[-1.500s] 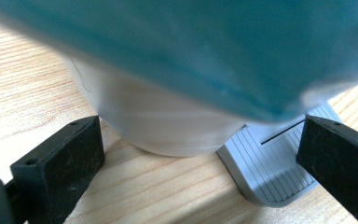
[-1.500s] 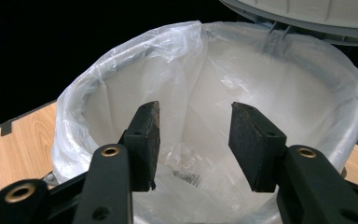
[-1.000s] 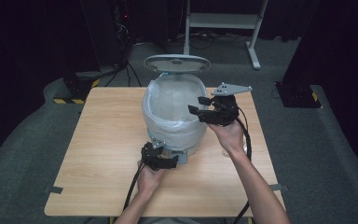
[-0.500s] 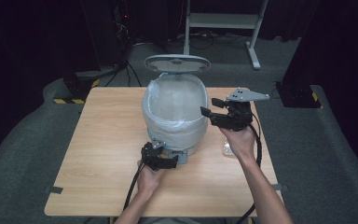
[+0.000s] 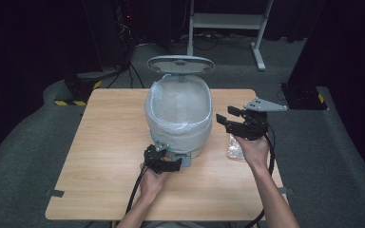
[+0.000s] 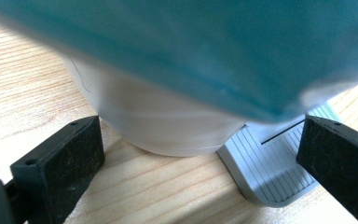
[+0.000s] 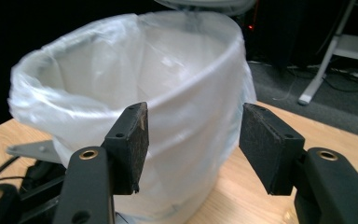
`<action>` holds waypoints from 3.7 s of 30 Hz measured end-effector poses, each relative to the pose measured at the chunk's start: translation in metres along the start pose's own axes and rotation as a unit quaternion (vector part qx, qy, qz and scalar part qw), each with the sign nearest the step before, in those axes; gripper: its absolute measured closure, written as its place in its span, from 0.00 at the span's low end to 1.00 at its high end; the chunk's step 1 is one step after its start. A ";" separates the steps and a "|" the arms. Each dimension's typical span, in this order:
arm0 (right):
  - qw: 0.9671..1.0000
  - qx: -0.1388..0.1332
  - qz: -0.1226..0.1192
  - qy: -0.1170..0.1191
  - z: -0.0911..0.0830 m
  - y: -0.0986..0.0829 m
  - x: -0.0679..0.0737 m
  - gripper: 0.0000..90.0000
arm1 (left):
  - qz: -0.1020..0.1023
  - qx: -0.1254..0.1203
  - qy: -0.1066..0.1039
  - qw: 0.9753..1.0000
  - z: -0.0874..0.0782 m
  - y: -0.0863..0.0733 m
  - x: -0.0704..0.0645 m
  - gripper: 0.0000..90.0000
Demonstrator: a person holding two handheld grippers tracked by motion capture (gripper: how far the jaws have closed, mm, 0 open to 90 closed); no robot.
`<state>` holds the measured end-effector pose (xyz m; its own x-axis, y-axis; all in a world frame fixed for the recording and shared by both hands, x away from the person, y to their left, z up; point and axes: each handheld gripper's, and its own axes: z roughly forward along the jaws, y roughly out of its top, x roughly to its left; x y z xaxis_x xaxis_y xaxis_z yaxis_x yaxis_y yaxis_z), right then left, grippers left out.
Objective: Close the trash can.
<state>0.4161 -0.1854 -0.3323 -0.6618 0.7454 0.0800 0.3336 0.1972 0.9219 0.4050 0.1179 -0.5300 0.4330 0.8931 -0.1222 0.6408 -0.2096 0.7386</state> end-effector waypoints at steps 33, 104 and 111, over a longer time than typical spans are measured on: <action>0.985 0.092 0.067 -0.129 0.032 -0.123 -0.052 0.38 | 0.000 0.000 0.000 1.000 0.000 0.000 0.000 0.01; 0.961 0.201 0.064 -0.179 0.087 -0.165 -0.063 0.27 | -0.001 0.000 0.000 1.000 0.000 0.000 0.000 0.01; 0.958 0.199 0.071 -0.193 0.082 -0.163 -0.065 0.58 | -0.001 0.000 0.001 1.000 0.000 0.000 0.000 0.01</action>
<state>0.4597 -0.2141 -0.5187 -0.3187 0.9476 -0.0240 0.6824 0.2470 0.6880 0.4047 0.1178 -0.5300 0.4312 0.8940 -0.1217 0.6406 -0.2084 0.7390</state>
